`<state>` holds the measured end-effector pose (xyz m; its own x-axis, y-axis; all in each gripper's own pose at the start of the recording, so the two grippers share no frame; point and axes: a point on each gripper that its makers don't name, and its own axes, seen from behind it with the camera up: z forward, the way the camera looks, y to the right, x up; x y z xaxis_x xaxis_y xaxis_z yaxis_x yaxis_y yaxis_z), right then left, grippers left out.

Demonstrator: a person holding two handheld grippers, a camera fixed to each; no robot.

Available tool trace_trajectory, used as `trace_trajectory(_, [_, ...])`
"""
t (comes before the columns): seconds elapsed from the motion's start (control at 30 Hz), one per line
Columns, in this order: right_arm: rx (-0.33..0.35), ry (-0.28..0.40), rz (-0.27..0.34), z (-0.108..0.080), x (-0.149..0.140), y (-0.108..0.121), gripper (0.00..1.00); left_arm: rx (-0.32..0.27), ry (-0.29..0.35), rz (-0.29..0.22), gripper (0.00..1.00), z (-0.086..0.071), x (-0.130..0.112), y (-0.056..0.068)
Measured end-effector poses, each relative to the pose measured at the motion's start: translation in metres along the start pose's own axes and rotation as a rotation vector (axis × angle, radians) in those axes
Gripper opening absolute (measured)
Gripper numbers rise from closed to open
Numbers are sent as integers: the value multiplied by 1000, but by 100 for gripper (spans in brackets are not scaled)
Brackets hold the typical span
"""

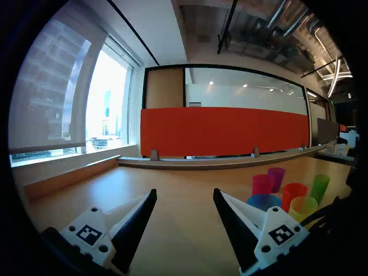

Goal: Pour water

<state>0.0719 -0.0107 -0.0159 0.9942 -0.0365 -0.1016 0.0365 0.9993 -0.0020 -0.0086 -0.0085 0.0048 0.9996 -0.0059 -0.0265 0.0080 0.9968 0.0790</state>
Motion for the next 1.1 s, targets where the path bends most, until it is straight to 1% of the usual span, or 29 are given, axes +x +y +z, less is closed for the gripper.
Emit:
trace_trajectory(0.17, [-5, -2, 25, 1, -16, 1, 99, 0, 0, 0, 91, 0, 0, 0])
trace_trajectory(0.3, [9, -3, 38, 0, -24, 0, 99, 0, 0, 0, 91, 0, 0, 0])
trace_trajectory(0.4, [20, 1, 41, 0, -27, -1, 99, 0, 0, 0, 91, 0, 0, 0])
trace_trajectory(0.5, [28, 4, 31, 0, -32, -2, 99, 0, 0, 0, 91, 0, 0, 0])
trace_trajectory(0.6, [21, 0, 25, 1, -36, 1, 99, 0, 0, 0, 91, 0, -1, 0])
trace_trajectory(0.87, [4, -28, 49, 6, -50, 9, 99, 0, 0, 0, 91, -1, -1, 0])
trace_trajectory(1.1, [-12, -52, 41, 9, -62, 14, 99, 0, 0, 0, 91, -1, 0, 0])
